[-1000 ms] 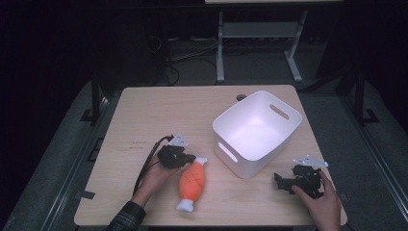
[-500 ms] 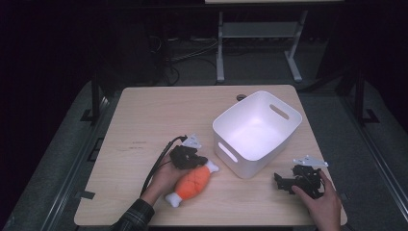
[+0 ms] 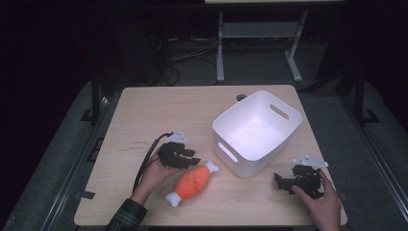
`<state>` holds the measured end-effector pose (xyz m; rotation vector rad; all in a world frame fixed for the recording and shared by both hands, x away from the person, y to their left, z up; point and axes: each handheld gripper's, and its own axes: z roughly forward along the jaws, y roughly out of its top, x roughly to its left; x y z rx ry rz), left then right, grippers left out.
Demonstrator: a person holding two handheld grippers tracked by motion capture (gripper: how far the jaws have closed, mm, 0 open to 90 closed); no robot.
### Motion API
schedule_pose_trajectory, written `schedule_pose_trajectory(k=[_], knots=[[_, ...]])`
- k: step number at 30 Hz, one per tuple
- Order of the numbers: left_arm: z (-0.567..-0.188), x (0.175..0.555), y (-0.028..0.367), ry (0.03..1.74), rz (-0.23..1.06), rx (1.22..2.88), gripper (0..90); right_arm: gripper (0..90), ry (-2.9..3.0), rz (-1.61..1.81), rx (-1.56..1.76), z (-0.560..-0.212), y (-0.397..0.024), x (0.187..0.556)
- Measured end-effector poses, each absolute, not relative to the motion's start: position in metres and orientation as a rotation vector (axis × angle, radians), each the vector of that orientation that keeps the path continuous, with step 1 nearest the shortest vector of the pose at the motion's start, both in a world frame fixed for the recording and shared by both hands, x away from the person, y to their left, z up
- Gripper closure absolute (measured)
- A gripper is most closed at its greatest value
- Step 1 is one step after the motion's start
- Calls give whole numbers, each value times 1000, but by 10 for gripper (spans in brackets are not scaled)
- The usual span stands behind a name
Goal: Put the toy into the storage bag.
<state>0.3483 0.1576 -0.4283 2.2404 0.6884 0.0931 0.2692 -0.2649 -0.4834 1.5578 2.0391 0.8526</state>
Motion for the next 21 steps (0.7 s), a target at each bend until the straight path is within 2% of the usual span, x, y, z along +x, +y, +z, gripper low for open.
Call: schedule_pose_trajectory(k=[2, 6, 12, 21], knots=[[-427, 347, 160, 696, 89, 2232, 510, 0, 2039, 853, 1557, -483, -265, 269], [-423, 340, 169, 703, 64, 2217, 372, 0, 2039, 853, 1557, -483, -265, 269], [-423, 328, 176, 710, 51, 2206, 278, 0, 2039, 853, 1557, -483, -265, 269], [-424, 310, 182, 715, 49, 2176, 198, 0, 2039, 853, 1557, -483, -265, 269]])
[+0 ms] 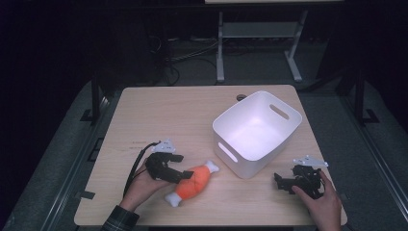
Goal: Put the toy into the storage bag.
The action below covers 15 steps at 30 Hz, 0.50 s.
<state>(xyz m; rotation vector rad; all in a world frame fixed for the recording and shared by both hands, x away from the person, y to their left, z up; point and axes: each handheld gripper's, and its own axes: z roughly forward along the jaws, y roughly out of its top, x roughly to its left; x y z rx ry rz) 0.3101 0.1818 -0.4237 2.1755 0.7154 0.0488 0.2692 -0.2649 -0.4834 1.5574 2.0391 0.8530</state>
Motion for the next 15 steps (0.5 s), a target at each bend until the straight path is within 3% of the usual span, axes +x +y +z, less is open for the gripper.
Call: schedule_pose_trajectory(k=[15], knots=[[-439, 305, 173, 696, 17, 2208, 157, 0, 2039, 853, 1558, -483, -265, 269]])
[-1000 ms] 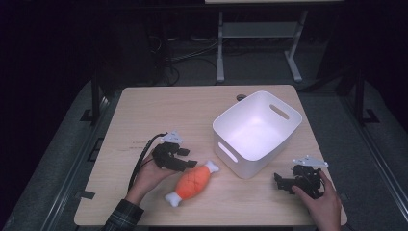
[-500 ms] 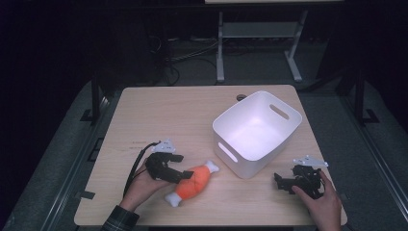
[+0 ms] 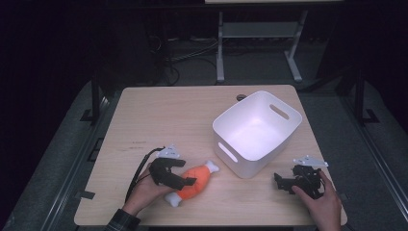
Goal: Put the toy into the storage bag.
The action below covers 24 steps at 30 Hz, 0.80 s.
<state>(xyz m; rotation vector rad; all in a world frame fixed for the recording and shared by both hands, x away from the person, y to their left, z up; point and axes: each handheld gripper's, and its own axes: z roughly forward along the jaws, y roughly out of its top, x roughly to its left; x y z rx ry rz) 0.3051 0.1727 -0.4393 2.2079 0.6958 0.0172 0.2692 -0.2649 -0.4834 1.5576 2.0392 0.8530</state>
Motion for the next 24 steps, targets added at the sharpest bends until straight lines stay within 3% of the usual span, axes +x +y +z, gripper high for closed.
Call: schedule_pose_trajectory(k=[24], knots=[[-459, 295, 149, 627, -65, 2301, 156, 0, 2039, 853, 1557, -483, -265, 269]])
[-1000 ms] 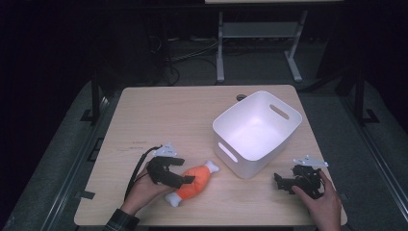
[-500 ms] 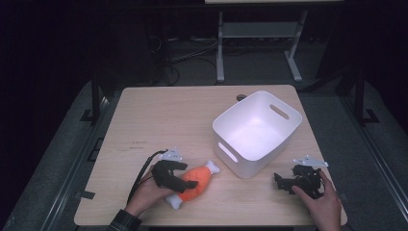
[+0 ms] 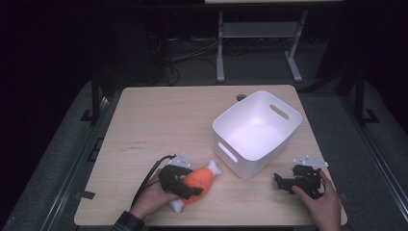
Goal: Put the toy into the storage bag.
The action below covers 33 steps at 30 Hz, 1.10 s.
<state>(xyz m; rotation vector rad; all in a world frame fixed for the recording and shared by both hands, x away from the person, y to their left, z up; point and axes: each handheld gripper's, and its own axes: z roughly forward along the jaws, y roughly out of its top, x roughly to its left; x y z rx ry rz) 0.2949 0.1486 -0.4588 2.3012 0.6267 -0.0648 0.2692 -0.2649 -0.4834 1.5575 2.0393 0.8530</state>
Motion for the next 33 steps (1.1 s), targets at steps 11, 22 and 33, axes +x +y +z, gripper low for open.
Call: schedule_pose_trajectory(k=[11, 22, 33], knots=[[-457, 293, 147, 589, -120, 2302, 331, 0, 2039, 853, 1558, -483, -265, 269], [-455, 294, 149, 589, -135, 2299, 356, 0, 2039, 853, 1557, -483, -265, 269], [-444, 298, 161, 597, -106, 2290, 362, 0, 2039, 853, 1558, -483, -265, 269]])
